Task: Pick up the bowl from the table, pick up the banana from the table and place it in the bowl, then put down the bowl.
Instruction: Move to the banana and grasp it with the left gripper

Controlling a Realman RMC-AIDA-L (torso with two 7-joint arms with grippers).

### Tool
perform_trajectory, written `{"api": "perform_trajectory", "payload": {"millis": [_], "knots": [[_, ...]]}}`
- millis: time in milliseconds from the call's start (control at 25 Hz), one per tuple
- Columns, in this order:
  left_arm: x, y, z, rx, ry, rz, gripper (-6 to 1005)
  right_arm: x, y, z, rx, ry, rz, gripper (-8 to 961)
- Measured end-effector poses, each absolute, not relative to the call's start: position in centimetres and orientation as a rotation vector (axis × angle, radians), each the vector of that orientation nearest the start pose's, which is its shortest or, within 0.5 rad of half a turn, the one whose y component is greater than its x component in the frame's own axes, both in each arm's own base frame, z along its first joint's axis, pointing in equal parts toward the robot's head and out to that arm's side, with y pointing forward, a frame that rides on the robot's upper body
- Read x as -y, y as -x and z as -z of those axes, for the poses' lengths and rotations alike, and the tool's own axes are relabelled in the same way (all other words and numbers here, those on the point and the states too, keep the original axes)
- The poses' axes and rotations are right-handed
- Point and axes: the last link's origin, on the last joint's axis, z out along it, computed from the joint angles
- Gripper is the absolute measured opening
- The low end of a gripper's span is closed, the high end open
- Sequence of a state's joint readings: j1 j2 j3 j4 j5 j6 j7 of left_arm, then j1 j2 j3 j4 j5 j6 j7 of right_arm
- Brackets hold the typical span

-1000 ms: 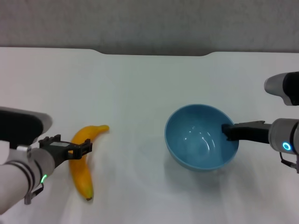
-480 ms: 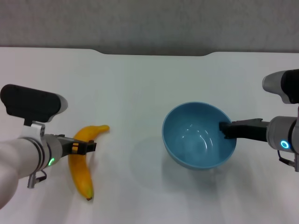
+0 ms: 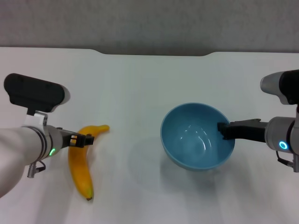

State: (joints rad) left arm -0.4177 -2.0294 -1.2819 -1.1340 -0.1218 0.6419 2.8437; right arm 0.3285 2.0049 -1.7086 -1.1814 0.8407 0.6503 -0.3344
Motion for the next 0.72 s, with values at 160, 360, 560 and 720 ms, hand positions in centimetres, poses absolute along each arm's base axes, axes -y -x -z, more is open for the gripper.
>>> {"api": "perform_trajectory", "payload": {"millis": [160, 360, 560, 720], "knots": [[-38.3, 25.8, 4.8, 1.023, 1.933, -0.174, 893, -36.5, -24.2, 3.4, -1.157, 2.150, -0.169, 34], [-38.7, 26.0, 5.2, 1.018, 1.938, -0.200, 893, -36.5, -24.0, 3.3, -1.151, 2.153, -0.174, 34], [-39.1, 26.4, 5.5, 1.017, 1.938, -0.230, 894, -36.5, -23.9, 3.4, -1.149, 2.155, -0.176, 34], [-39.2, 26.5, 5.7, 1.020, 1.938, -0.236, 894, -36.5, -23.9, 3.4, -1.149, 2.156, -0.176, 34]]}}
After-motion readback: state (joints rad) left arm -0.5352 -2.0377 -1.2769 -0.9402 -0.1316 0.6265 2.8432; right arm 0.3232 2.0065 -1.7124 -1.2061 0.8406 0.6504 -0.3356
